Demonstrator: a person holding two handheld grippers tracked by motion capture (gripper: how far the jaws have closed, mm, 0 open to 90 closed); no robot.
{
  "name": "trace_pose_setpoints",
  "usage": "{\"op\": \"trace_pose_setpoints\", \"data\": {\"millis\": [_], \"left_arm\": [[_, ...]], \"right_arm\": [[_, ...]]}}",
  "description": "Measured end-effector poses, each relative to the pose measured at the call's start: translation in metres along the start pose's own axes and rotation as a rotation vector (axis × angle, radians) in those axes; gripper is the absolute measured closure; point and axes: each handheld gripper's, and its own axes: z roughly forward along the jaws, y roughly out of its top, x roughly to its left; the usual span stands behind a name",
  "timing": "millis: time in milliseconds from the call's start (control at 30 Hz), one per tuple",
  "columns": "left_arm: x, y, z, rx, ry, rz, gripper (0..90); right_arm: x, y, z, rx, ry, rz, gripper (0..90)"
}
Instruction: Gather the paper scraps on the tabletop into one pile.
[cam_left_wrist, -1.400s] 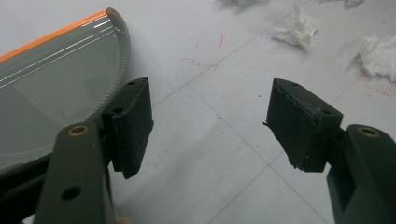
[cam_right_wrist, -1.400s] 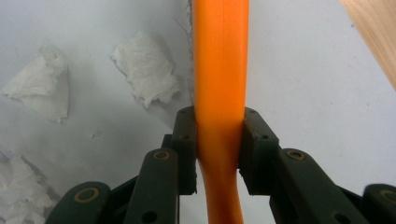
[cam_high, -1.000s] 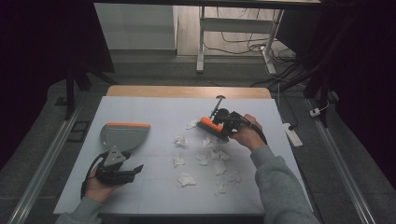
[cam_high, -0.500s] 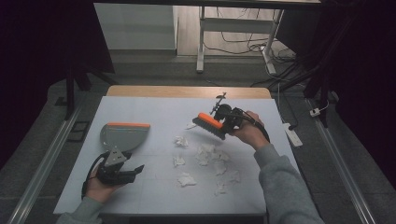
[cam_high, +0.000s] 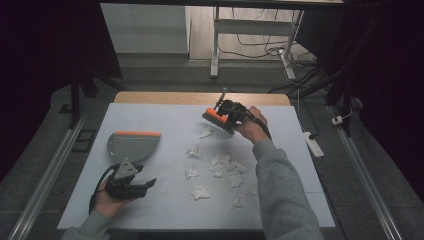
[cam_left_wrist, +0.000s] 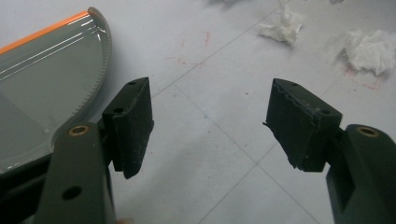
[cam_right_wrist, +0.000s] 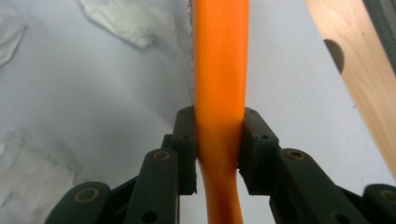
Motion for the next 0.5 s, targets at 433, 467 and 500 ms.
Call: {"op": "trace_pose_setpoints", "data": {"millis": [433,467,500], "left_arm": [[0.000,0.000,0.000,0.002,0.003,-0.001,32.6],[0.000,-0.001,0.000,0.001,0.003,-0.001,32.6],[-0.001,-0.001,0.000,0.000,0.003,-0.002,32.6]], "right_arm": [[0.014,0.017,0.012,0.059,0.046,-0.132,70.5],[0.017,0.016,0.011,0.067,0.047,-0.151,70.5],[0.020,0.015,0.009,0.062,0.054,-0.166,70.5]]}}
